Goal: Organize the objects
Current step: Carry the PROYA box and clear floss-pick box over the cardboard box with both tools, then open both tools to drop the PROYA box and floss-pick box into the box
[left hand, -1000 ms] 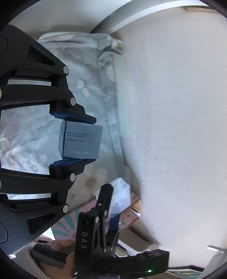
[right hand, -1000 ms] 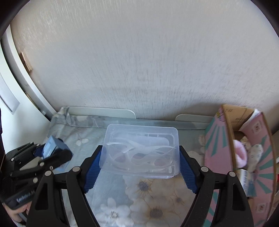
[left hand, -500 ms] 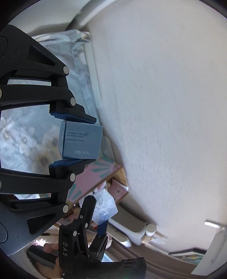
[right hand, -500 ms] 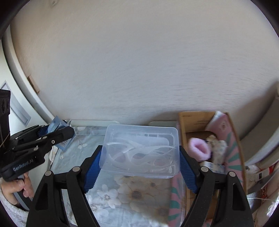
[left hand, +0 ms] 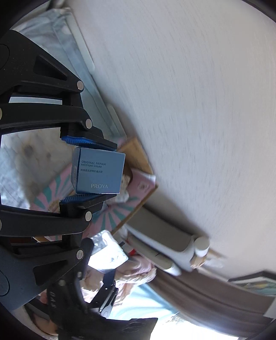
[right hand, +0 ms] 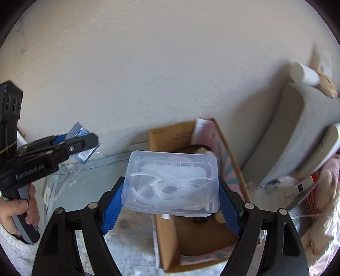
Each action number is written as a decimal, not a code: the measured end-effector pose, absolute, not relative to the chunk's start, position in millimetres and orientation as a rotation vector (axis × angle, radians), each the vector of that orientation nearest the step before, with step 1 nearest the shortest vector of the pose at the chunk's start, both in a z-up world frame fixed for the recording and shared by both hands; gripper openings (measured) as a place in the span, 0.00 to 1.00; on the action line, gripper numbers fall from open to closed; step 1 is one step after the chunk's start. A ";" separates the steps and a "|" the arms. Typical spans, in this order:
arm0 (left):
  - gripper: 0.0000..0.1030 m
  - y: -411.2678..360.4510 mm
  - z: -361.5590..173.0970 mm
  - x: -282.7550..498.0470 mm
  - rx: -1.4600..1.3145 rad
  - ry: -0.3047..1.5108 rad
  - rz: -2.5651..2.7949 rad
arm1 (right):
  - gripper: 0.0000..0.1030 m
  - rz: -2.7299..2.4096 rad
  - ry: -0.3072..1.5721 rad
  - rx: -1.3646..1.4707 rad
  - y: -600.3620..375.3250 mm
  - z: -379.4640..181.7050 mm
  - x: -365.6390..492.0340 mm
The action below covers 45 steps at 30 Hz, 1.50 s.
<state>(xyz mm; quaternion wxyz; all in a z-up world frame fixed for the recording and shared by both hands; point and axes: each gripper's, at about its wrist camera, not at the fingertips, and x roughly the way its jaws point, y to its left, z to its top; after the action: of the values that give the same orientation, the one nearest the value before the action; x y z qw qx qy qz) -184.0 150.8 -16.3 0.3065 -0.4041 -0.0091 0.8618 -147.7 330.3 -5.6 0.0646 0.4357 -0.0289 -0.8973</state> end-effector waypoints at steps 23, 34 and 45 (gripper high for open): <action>0.32 281.7 -111.4 -231.5 -1.259 0.119 2.043 | 0.75 -2.660 -0.224 1.551 389.9 -80.8 -138.3; 0.32 297.6 -149.9 -250.4 -1.333 0.144 2.014 | 0.75 -2.561 -0.206 1.590 378.9 -110.5 -152.9; 0.33 310.1 -150.3 -256.1 -1.370 0.220 2.017 | 0.75 -2.536 -0.237 1.592 377.3 -112.4 -159.8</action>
<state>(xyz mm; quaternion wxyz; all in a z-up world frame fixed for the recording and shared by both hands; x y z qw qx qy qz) -256.1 310.1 -150.3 0.3400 -0.5262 0.0845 0.7748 -159.8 377.3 -112.4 0.0687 0.5288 -0.0786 -0.8423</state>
